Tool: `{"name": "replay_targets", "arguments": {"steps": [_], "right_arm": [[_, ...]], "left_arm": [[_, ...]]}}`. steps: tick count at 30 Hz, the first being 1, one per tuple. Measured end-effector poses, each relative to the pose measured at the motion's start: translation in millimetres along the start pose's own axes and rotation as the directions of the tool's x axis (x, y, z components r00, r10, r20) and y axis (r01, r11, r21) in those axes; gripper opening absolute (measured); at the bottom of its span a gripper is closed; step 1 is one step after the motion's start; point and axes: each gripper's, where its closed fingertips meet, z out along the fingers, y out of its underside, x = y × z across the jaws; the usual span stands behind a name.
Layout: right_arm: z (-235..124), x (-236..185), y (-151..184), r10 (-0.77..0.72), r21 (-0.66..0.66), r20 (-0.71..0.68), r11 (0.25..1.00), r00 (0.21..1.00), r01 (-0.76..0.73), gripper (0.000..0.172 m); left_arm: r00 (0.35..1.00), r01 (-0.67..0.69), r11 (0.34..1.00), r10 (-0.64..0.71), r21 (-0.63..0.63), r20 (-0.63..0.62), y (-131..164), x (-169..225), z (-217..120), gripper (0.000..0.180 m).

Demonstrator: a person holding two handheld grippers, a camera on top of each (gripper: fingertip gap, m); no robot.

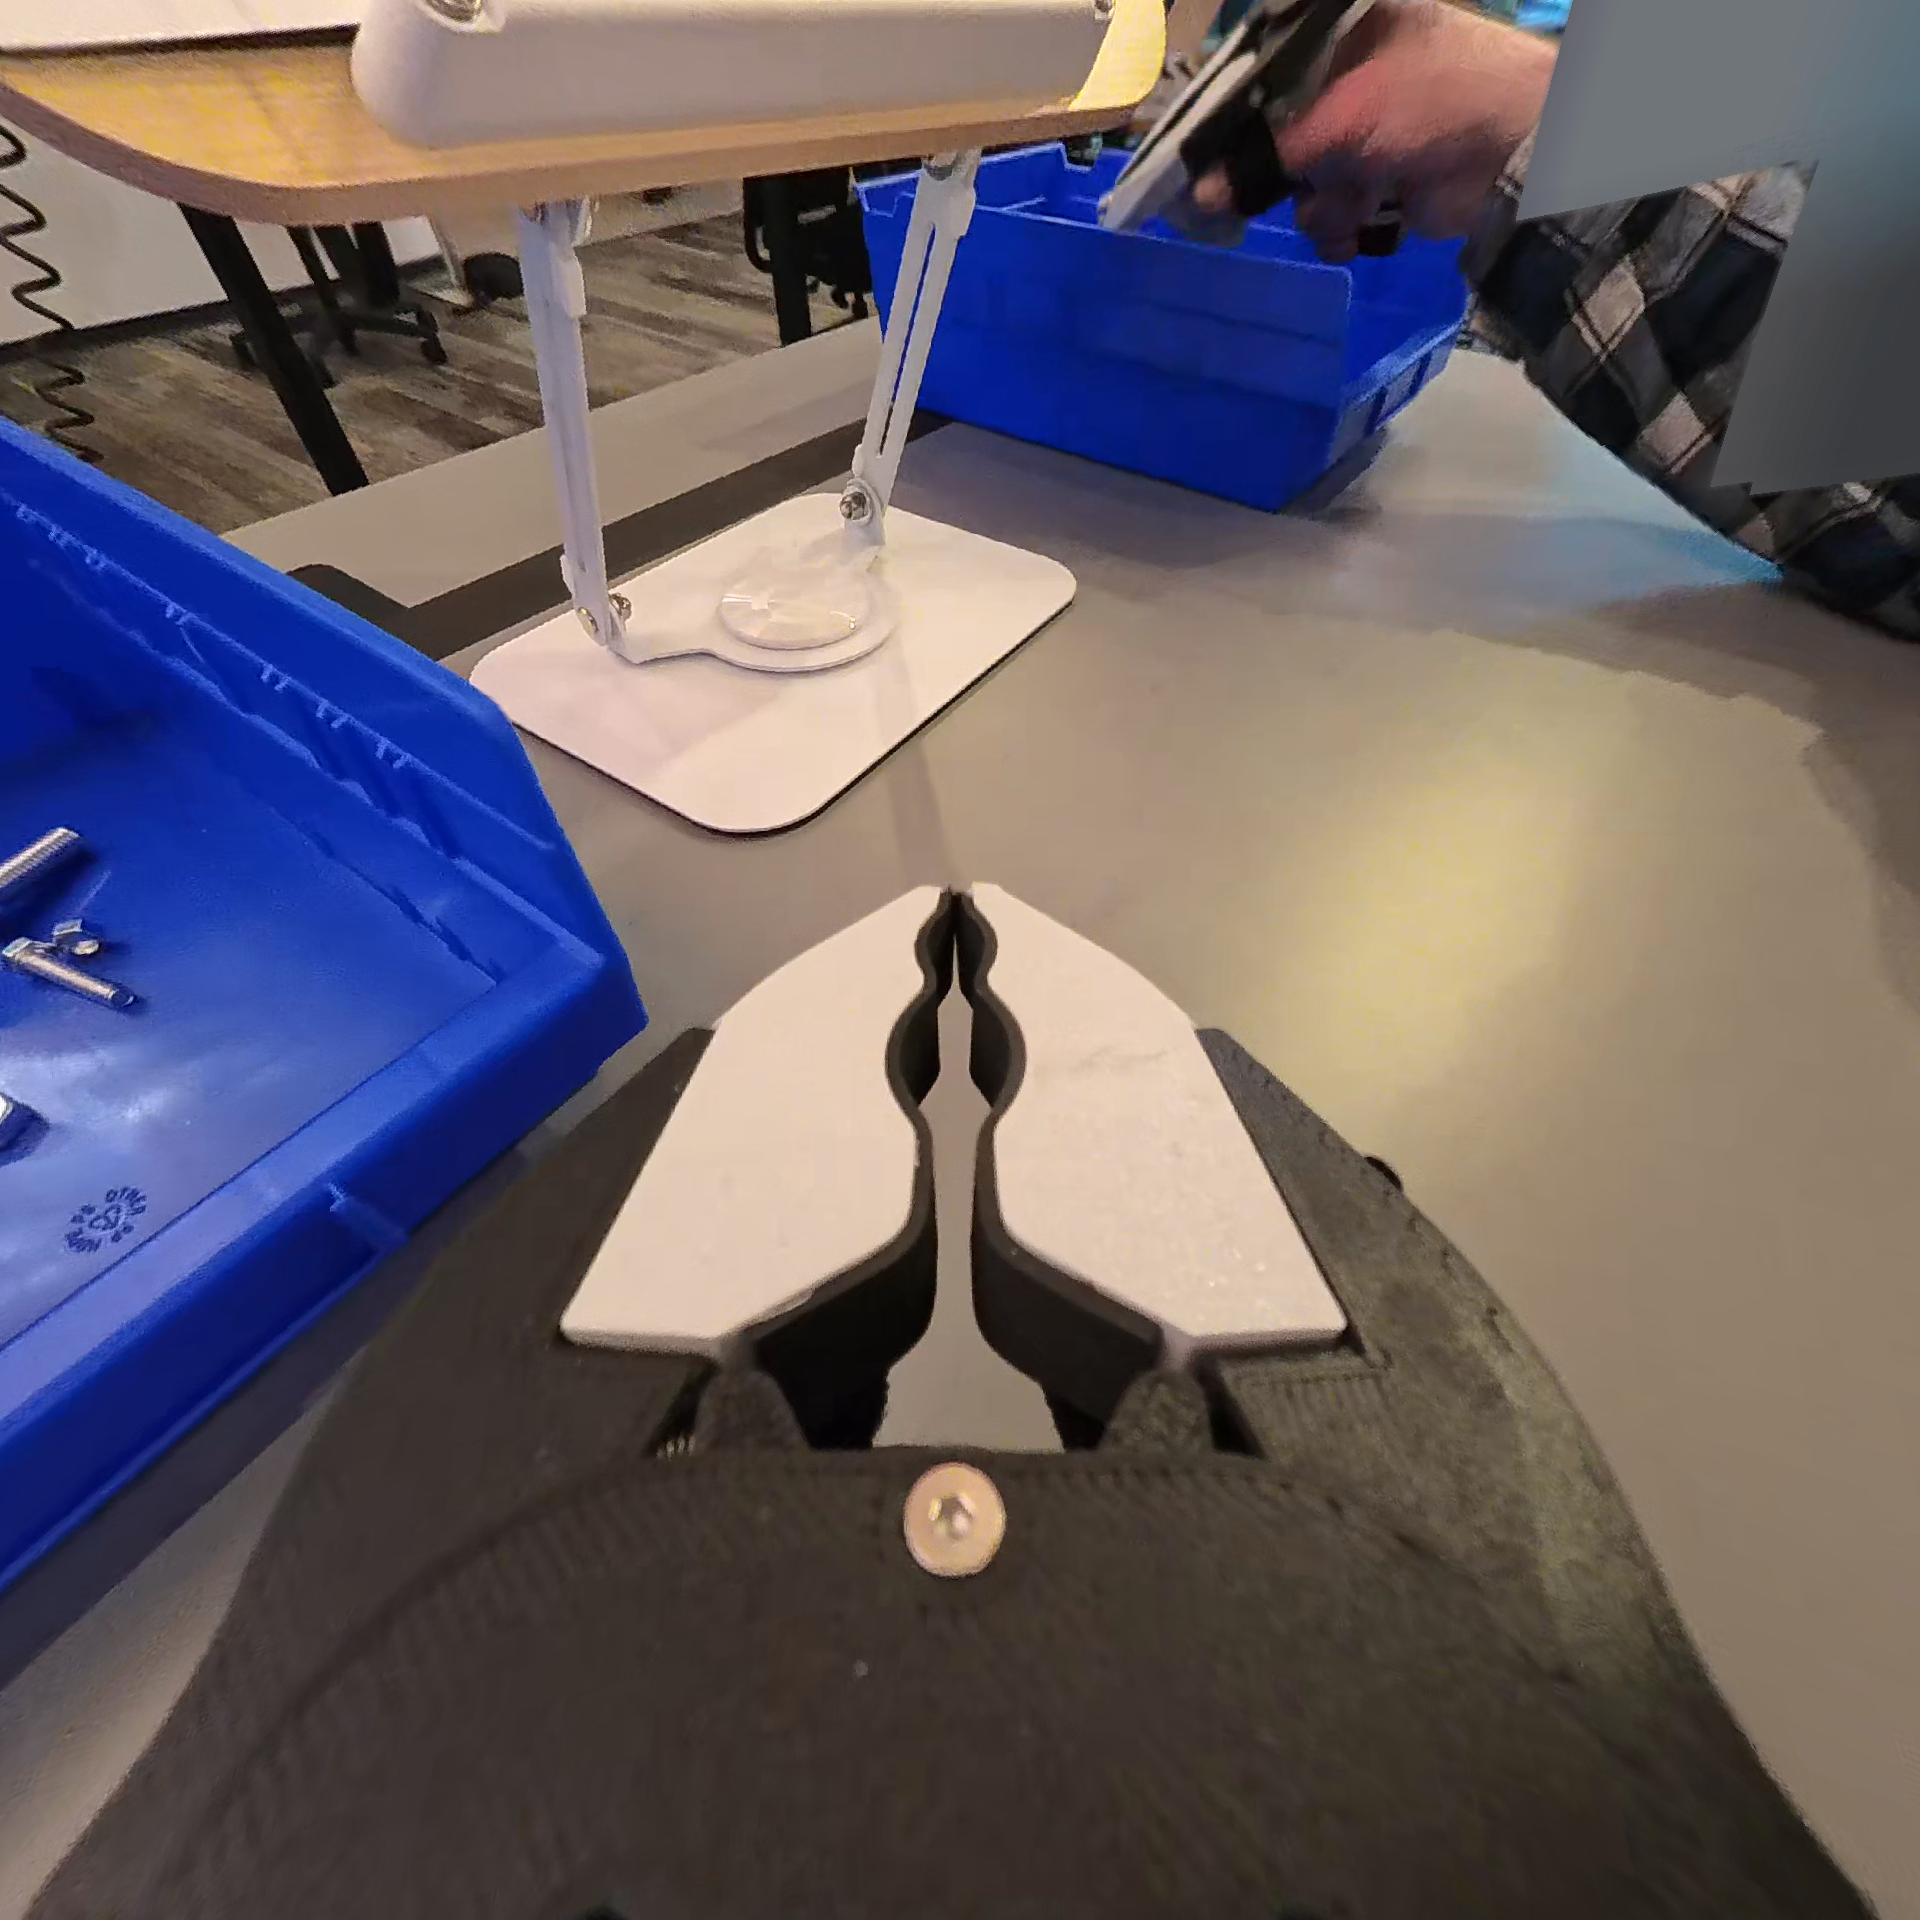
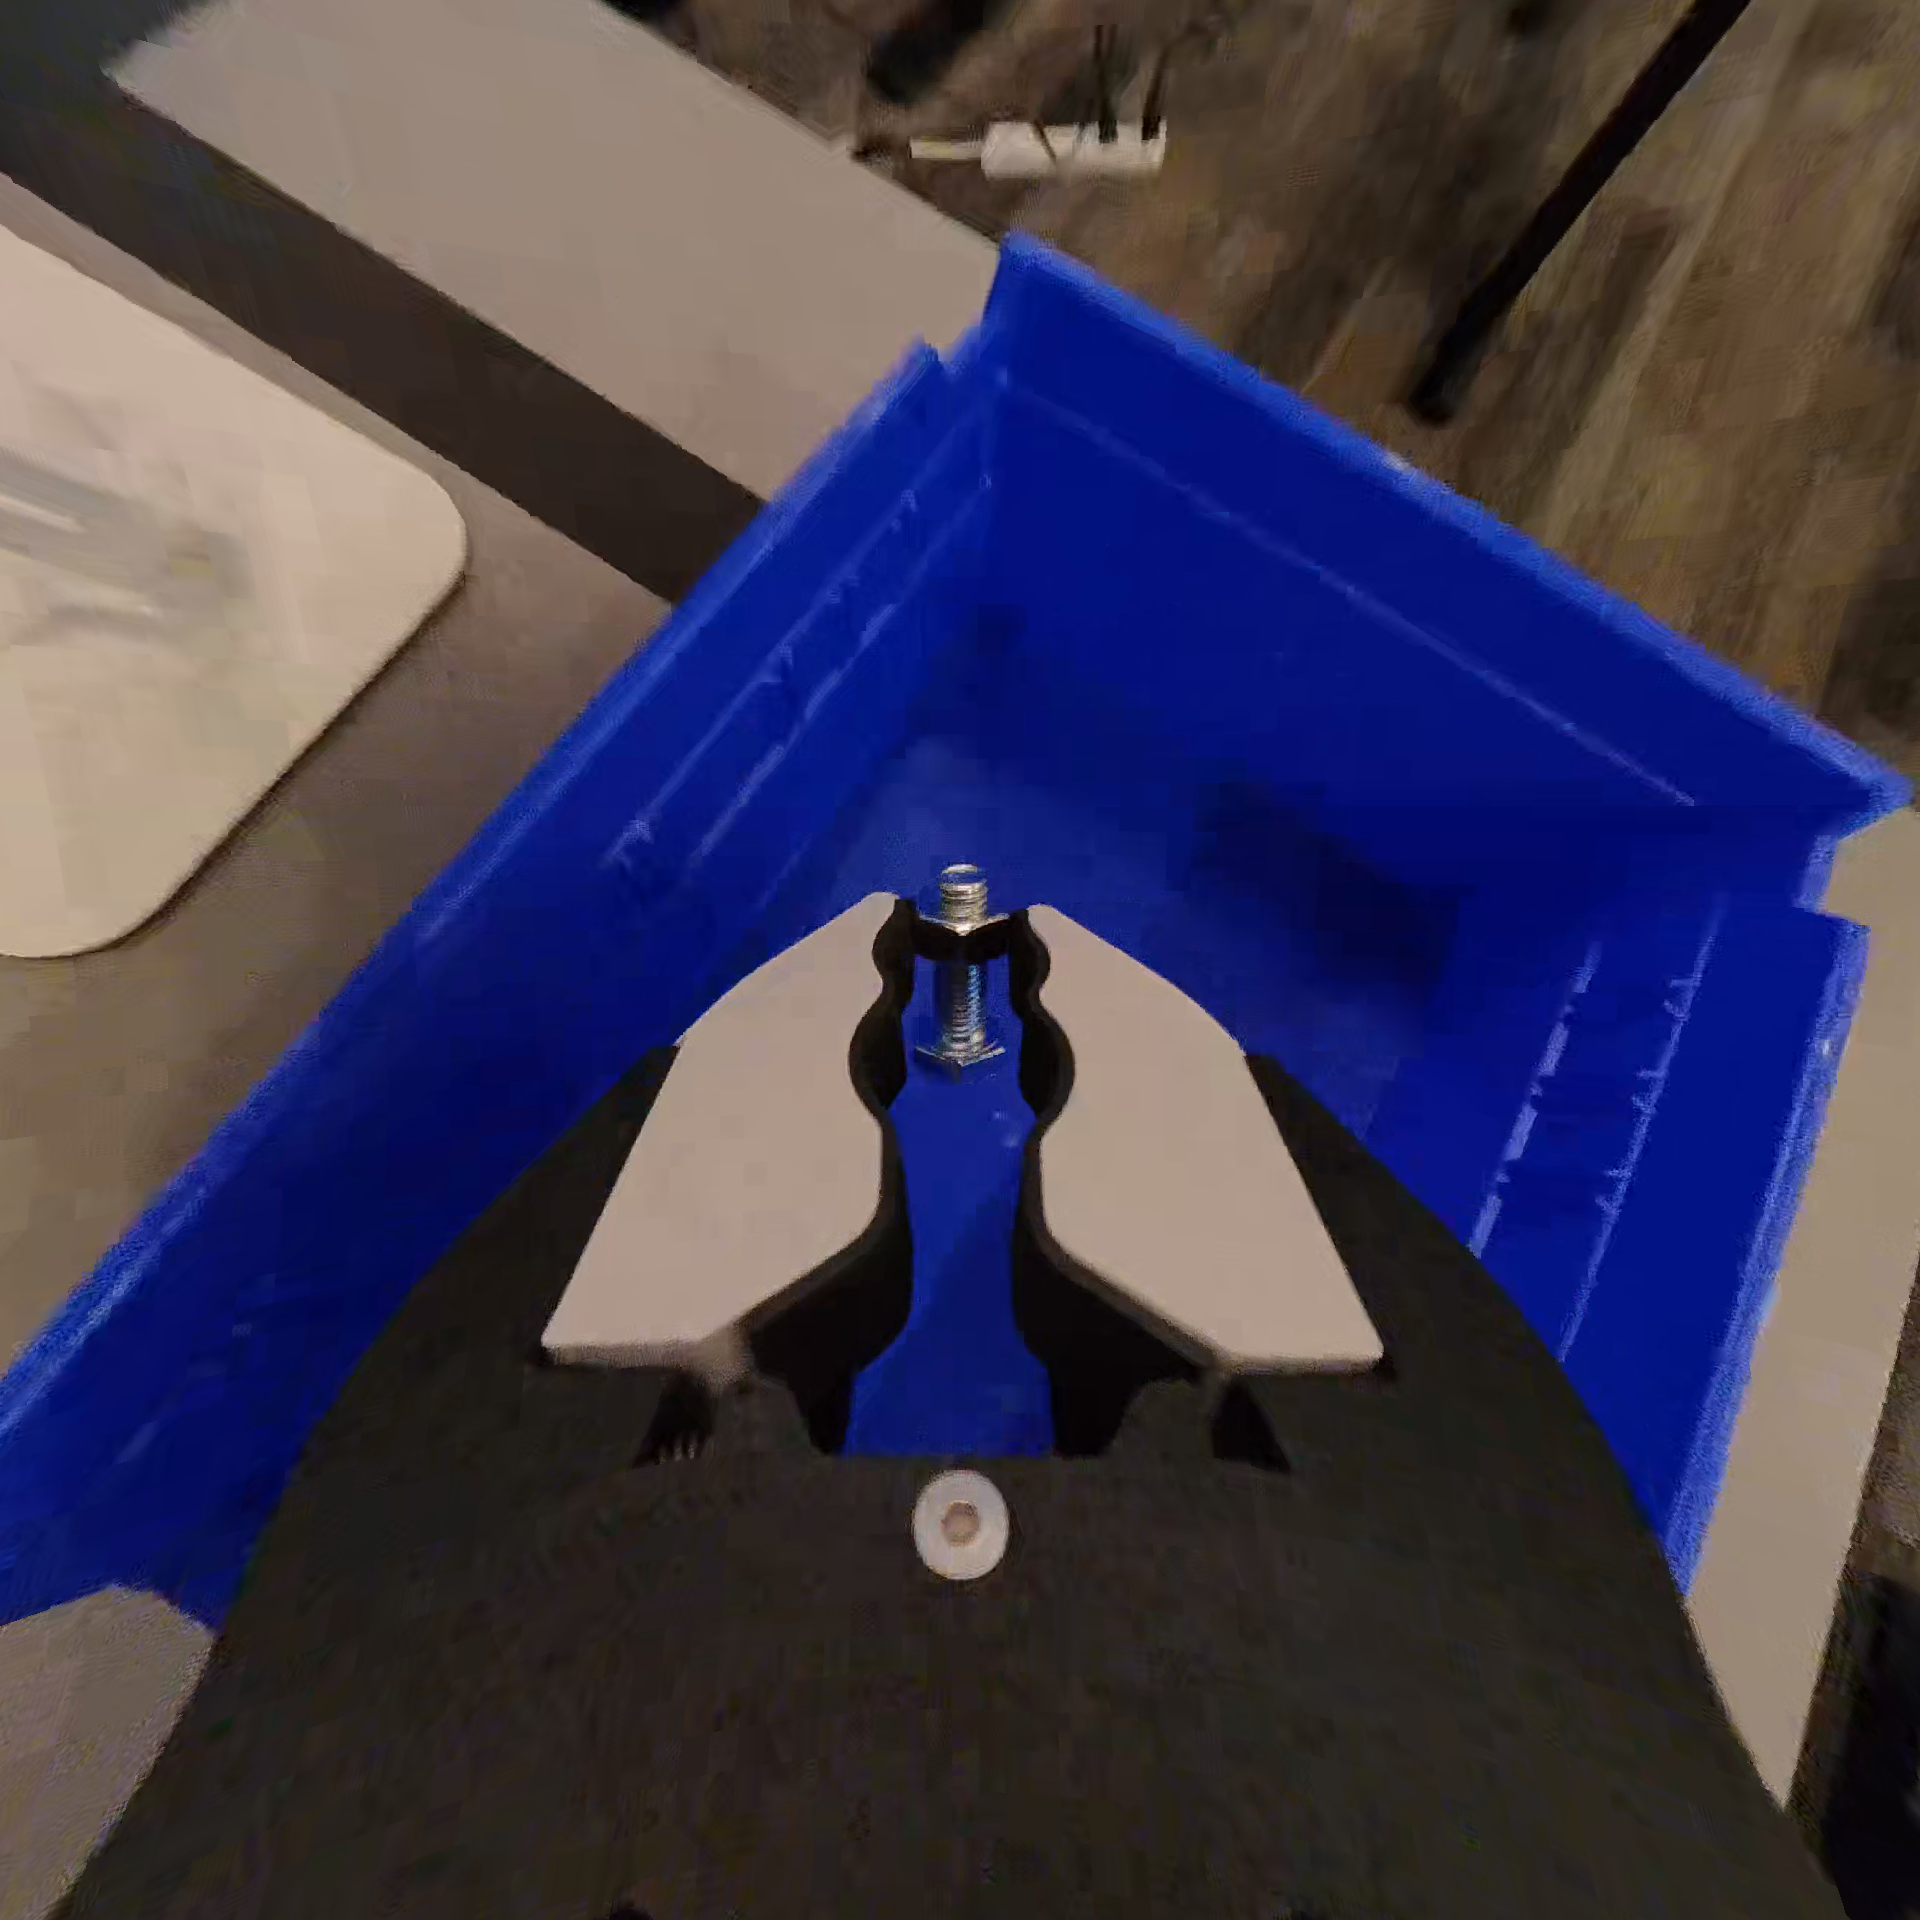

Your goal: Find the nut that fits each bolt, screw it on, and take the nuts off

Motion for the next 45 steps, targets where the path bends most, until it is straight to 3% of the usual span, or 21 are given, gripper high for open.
{"name": "replay_targets", "arguments": {"steps": [5,10,13,19,23,24,26,30,34,39,41,45], "right_arm": [[37,6,42,-0.021,-0.223,-0.003,0.975,1.0,0.02,0.019],[55,-2,68,-0.014,-0.347,0.046,0.937,0.999,0.029,0.02],[54,0,66,0.0,-0.341,0.034,0.94,0.999,0.011,0.046],[32,14,42,-0.01,-0.25,-0.053,0.968,0.999,-0.003,0.058],[-1,18,5,-0.046,-0.119,-0.137,0.992,0.989,0.03,0.049],[-13,13,-8,-0.061,-0.066,-0.143,0.996,0.988,0.052,0.032],[-37,-8,-35,-0.101,0.063,-0.126,0.992,0.987,0.11,0.002],[-85,-78,-77,-0.227,0.306,-0.054,0.923,0.972,0.232,0.0],[-114,-200,-87,-0.33,0.548,0.299,0.828,0.895,0.122,0.0],[-95,-299,-56,-0.404,0.595,0.539,0.804,0.739,0.006,0.0],[-77,-323,-38,-0.424,0.579,0.587,0.815,0.69,0.008,0.0],[-54,-344,-14,-0.427,0.536,0.654,0.844,0.624,0.015,0.0]], "left_arm": [[1.0,-0.002,1.0,0.002,-0.013,0.002,2,-1,1,0.0],[1.0,-0.006,1.0,0.006,-0.019,-0.001,3,0,1,0.0],[1.0,-0.006,1.0,0.006,-0.021,-0.008,4,1,2,0.0],[1.0,-0.008,1.0,0.008,-0.012,0.002,2,-1,0,0.0],[0.996,-0.017,1.0,0.017,-0.001,0.083,-3,-14,-8,0.014],[0.994,-0.022,1.0,0.021,0.002,0.106,-5,-19,-12,0.016],[0.985,-0.041,0.999,0.04,0.001,0.168,-10,-30,-21,0.022],[0.948,-0.093,0.995,0.097,-0.029,0.302,-27,-59,-40,0.023],[0.944,-0.131,0.991,0.131,-0.018,0.304,-64,-87,-42,0.028],[0.909,-0.192,0.957,0.258,-0.219,0.329,-65,-167,-1,0.026],[0.894,-0.2,0.931,0.301,-0.305,0.333,-57,-198,18,0.026],[0.917,-0.19,0.838,0.338,-0.512,0.213,-20,-233,57,0.025]]}}
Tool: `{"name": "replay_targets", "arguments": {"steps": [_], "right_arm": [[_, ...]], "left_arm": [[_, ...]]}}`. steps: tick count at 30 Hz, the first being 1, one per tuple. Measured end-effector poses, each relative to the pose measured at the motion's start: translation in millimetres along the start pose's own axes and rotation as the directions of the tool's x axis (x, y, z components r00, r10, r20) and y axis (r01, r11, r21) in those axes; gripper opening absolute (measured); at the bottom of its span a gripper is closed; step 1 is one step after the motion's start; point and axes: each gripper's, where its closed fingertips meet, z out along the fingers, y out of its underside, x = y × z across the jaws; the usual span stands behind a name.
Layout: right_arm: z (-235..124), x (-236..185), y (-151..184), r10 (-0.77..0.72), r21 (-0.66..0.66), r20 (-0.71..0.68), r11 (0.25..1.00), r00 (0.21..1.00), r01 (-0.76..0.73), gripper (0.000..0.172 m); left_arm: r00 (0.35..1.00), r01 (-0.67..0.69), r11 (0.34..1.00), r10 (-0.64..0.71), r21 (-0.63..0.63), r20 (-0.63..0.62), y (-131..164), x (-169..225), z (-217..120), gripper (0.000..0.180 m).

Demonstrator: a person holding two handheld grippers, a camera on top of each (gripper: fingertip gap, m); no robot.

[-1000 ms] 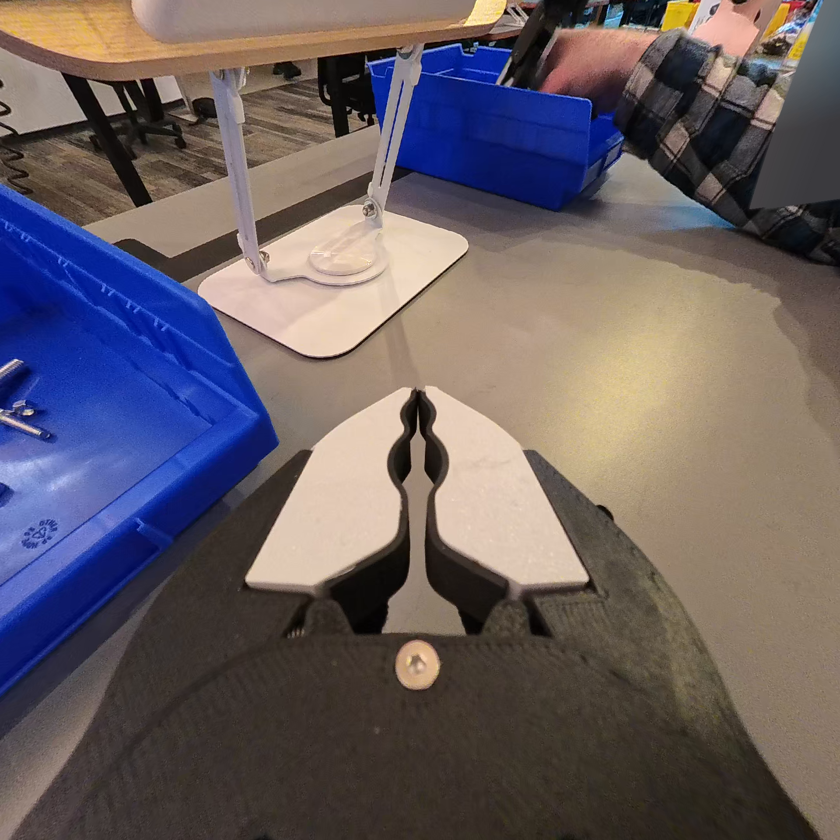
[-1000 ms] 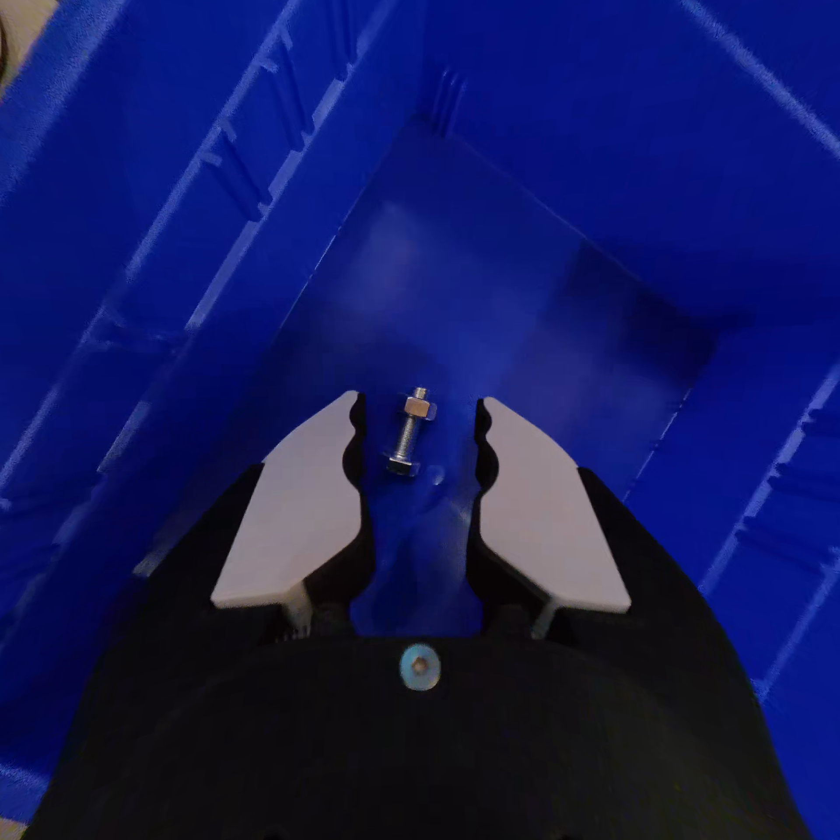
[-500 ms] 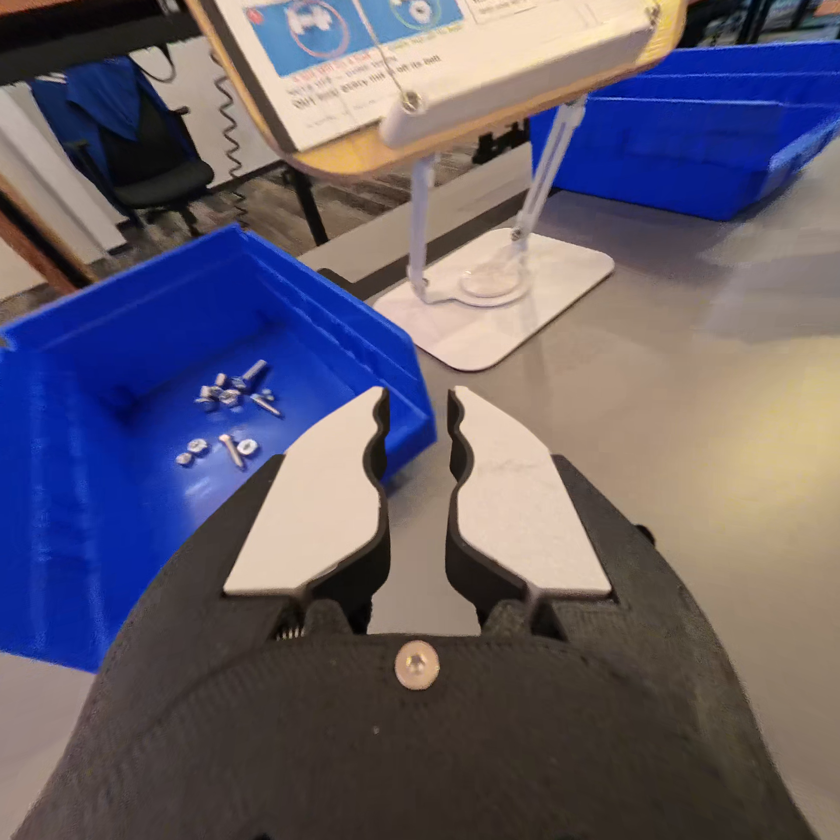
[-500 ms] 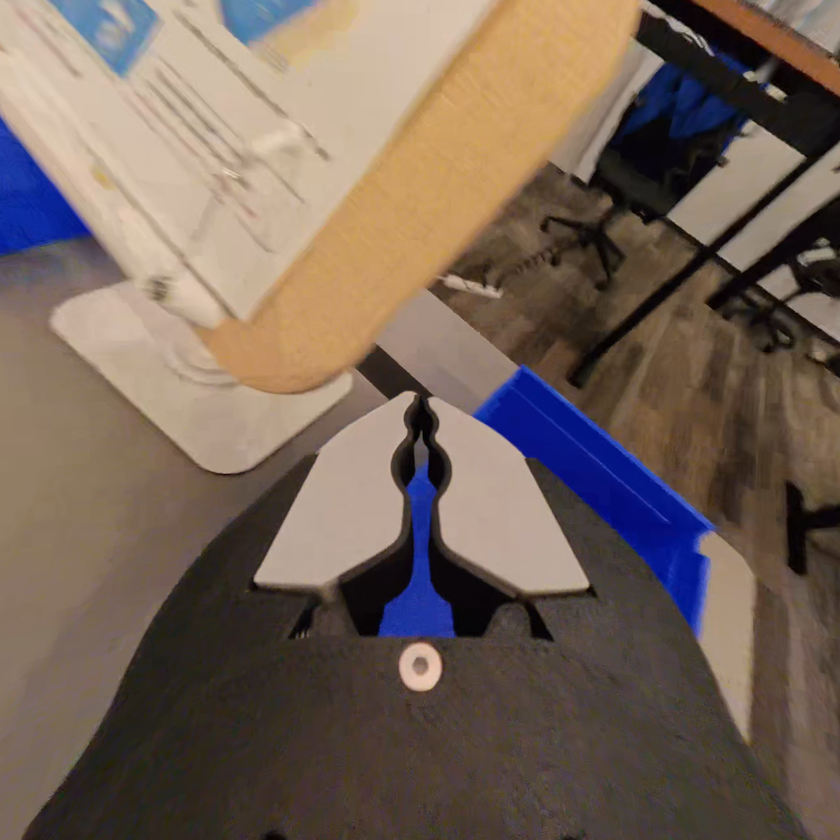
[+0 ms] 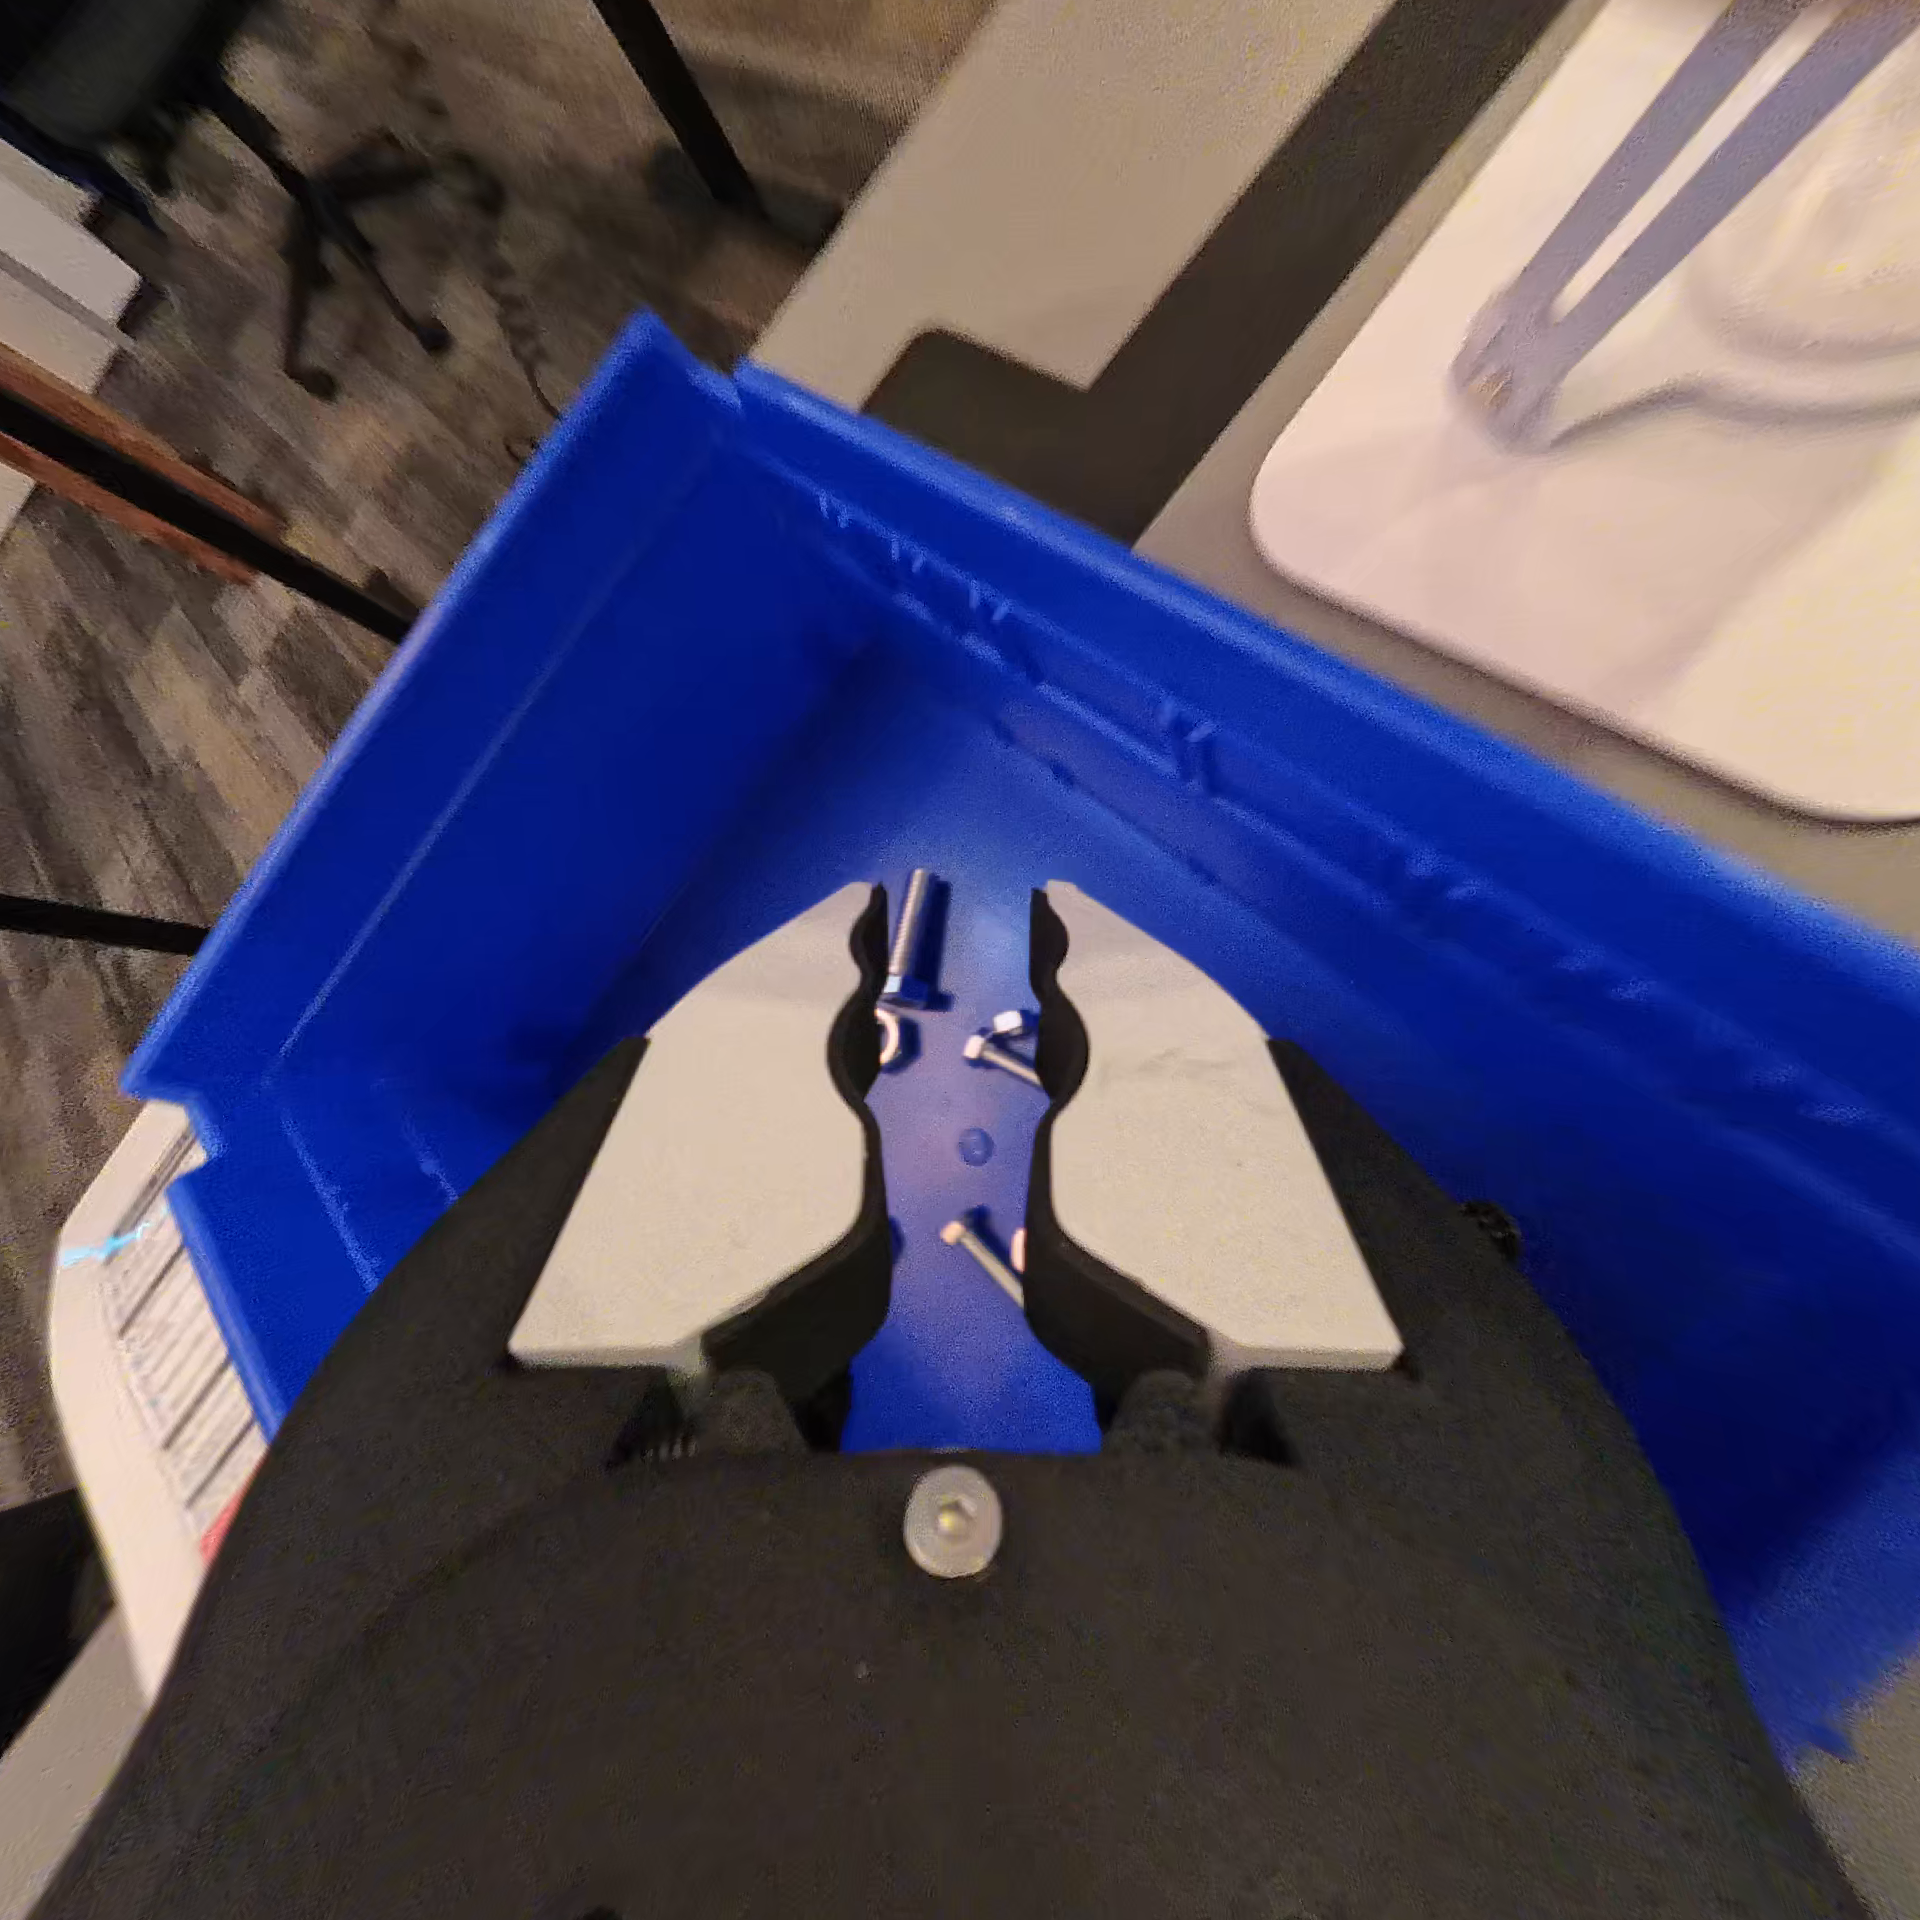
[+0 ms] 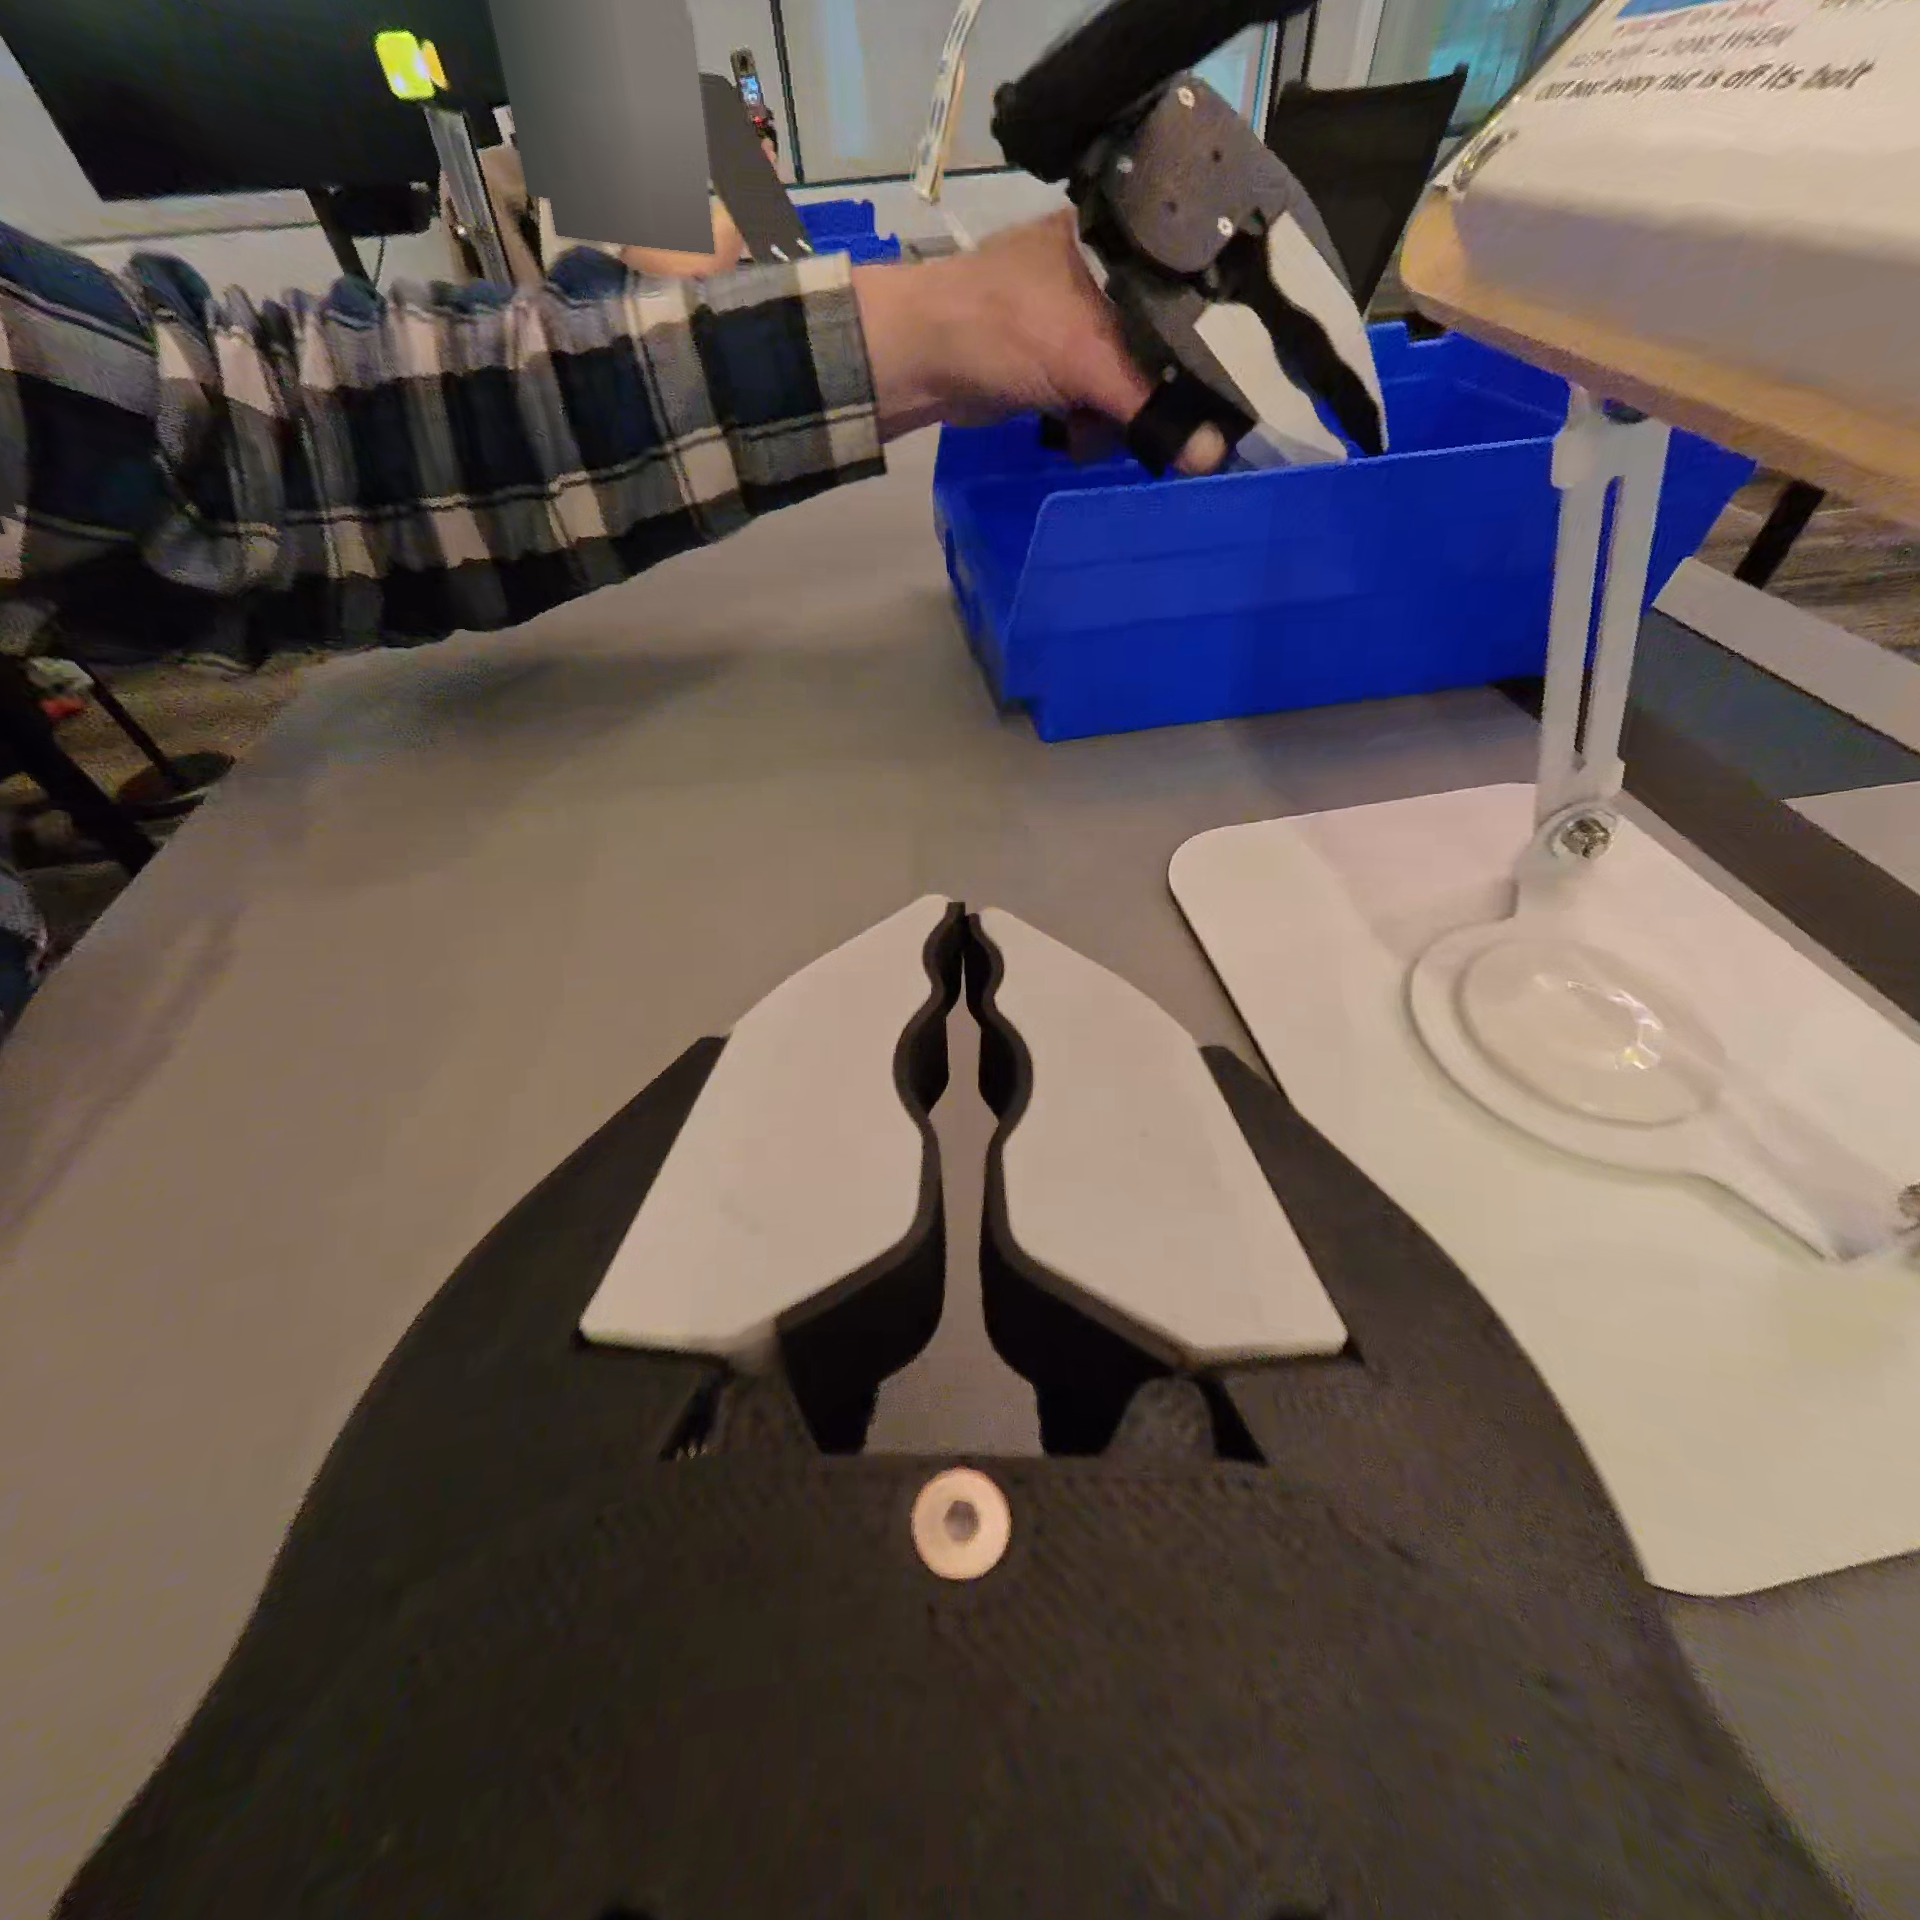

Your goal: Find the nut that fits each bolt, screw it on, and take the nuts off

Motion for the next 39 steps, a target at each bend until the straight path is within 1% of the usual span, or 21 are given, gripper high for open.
{"name": "replay_targets", "arguments": {"steps": [2,4,7,10,12,16,19,21,23,24,26,28,29,31,34,36,39], "right_arm": [[1,1,5,0.031,0.012,0.021,0.999,0.999,-0.031,0.0],[0,3,7,0.062,0.011,0.038,0.998,0.997,-0.062,0.0],[-1,2,6,0.072,0.02,0.057,0.997,0.996,-0.074,0.0],[0,0,8,0.061,0.006,0.065,0.998,0.996,-0.062,0.0],[2,-2,10,0.047,-0.01,0.067,0.999,0.997,-0.046,0.0],[4,-5,12,0.025,-0.027,0.071,0.999,0.997,-0.023,0.0],[3,-5,12,0.023,-0.024,0.074,1.0,0.997,-0.021,0.0],[3,-6,11,0.022,-0.02,0.077,1.0,0.997,-0.02,0.0],[2,-6,10,0.021,-0.013,0.078,1.0,0.997,-0.02,0.0],[1,-6,10,0.023,-0.008,0.079,1.0,0.997,-0.022,0.0],[1,-6,9,0.026,-0.003,0.08,1.0,0.996,-0.026,0.0],[1,-6,9,0.023,-0.003,0.082,1.0,0.996,-0.023,0.0],[1,-6,9,0.022,-0.005,0.083,1.0,0.996,-0.021,0.0],[1,-6,10,0.019,-0.009,0.081,1.0,0.997,-0.018,0.0],[2,-7,10,0.018,-0.01,0.081,1.0,0.997,-0.018,0.0],[2,-6,10,0.019,-0.014,0.08,1.0,0.997,-0.018,0.0],[4,-7,12,0.013,-0.026,0.076,1.0,0.997,-0.011,0.0]], "left_arm": [[0.999,-0.042,0.994,0.04,-0.104,-0.016,16,-9,22,0.029],[0.997,-0.071,0.985,0.066,-0.16,-0.04,25,-14,36,0.03],[0.992,-0.117,0.959,0.101,-0.257,-0.076,39,-18,51,0.033],[0.986,-0.154,0.935,0.128,-0.32,-0.103,48,-21,59,0.033],[0.981,-0.173,0.924,0.131,-0.341,-0.141,52,-18,62,0.025],[0.975,-0.155,0.929,0.09,-0.335,-0.202,51,-13,66,0.009],[0.975,-0.14,0.929,0.069,-0.343,-0.212,50,-13,67,0.009],[0.983,-0.128,0.929,0.072,-0.346,-0.17,51,-18,66,0.009],[0.987,-0.099,0.941,0.05,-0.322,-0.156,45,-19,56,0.009],[0.992,-0.078,0.95,0.042,-0.301,-0.121,38,-23,46,0.009],[0.995,-0.054,0.968,0.033,-0.243,-0.09,23,-25,19,0.009],[0.998,-0.06,0.974,0.055,-0.218,-0.031,15,-29,-14,0.009],[0.999,-0.051,0.981,0.048,-0.189,-0.024,11,-26,-32,0.009],[0.999,-0.029,0.994,0.026,-0.108,-0.024,3,-9,-71,0.009],[0.996,-0.055,0.998,0.054,-0.016,-0.069,-3,46,-117,0.008],[0.987,-0.099,0.995,0.1,0.021,-0.128,-3,98,-130,0.009],[0.963,-0.146,0.989,0.15,0.036,-0.224,-1,177,-126,0.008]]}}
